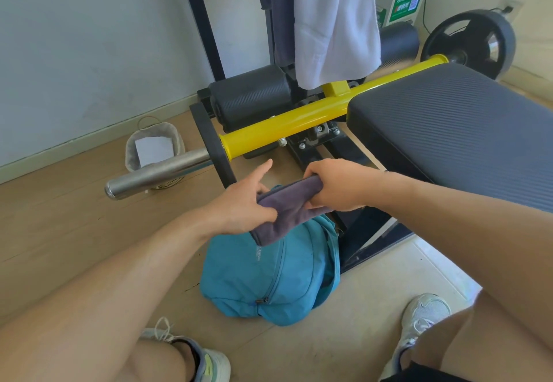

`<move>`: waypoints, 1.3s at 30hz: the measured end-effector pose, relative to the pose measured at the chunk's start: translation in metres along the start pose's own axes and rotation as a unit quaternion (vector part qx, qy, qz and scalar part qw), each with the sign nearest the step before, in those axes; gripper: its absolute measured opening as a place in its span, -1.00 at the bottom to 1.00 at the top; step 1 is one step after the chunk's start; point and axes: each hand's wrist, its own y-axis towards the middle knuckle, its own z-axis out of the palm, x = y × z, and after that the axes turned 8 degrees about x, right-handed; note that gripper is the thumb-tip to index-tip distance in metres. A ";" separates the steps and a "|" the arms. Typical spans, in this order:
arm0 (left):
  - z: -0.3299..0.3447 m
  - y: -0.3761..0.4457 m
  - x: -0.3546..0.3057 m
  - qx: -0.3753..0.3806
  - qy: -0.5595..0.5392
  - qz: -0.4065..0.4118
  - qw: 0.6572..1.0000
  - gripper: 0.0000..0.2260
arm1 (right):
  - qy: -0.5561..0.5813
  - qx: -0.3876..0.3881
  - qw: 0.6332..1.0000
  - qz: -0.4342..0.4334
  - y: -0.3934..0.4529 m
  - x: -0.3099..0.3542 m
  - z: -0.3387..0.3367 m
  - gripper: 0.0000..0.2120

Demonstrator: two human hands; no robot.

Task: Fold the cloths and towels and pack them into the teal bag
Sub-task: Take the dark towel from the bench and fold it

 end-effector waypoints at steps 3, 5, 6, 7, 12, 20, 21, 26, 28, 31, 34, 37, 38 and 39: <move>-0.009 -0.004 0.008 0.019 -0.019 -0.006 1.000 -0.08 | 0.072 0.007 0.997 0.035 -0.003 -0.009 -0.004 -0.70; -0.013 -0.005 0.014 0.007 -0.002 0.008 1.000 -0.01 | 0.153 0.029 0.986 0.050 -0.003 -0.015 -0.004 -0.74; -0.013 -0.005 0.015 -0.015 0.005 0.019 1.000 -0.03 | 0.181 0.039 0.981 0.056 -0.003 -0.017 -0.004 -0.73; -0.014 -0.004 0.014 -0.038 0.003 0.032 0.999 -0.11 | 0.194 0.045 0.978 0.059 -0.002 -0.019 -0.005 -0.71; -0.014 -0.004 0.012 -0.053 -0.033 0.087 0.994 -0.61 | 0.181 0.072 0.980 0.031 -0.004 -0.019 -0.006 -0.63; -0.010 -0.005 0.012 -0.003 -0.173 0.105 0.979 -0.74 | 0.125 0.074 0.986 -0.078 -0.004 -0.011 -0.004 -0.41; -0.009 -0.004 0.011 -0.010 -0.204 0.093 0.975 -0.75 | 0.112 0.078 0.987 -0.087 -0.004 -0.010 -0.004 -0.42; -0.003 0.001 0.008 -0.085 -0.176 0.070 0.978 -0.73 | 0.088 0.101 0.986 -0.103 -0.002 -0.007 -0.003 -0.46; -0.002 0.001 0.006 -0.095 -0.148 0.082 0.981 -0.75 | 0.089 0.103 0.984 -0.111 0.000 -0.007 -0.001 -0.45; 0.001 0.001 0.005 -0.088 -0.142 0.082 0.982 -0.70 | 0.156 0.107 0.972 -0.136 -0.001 -0.006 0.005 -0.37; 0.005 0.004 0.006 -0.124 -0.168 0.066 0.976 -0.65 | 0.203 0.111 0.961 -0.152 0.001 -0.003 0.010 -0.45; 0.007 0.008 0.010 -0.156 -0.161 0.052 0.973 -0.65 | 0.188 0.099 0.964 -0.160 0.005 0.003 0.012 -0.52; 0.008 0.009 0.010 -0.159 -0.152 0.043 0.975 -0.65 | 0.185 0.097 0.965 -0.161 0.005 0.004 0.012 -0.53; 0.008 0.009 0.011 -0.162 -0.138 0.034 0.977 -0.65 | 0.182 0.097 0.965 -0.160 0.007 0.005 0.013 -0.54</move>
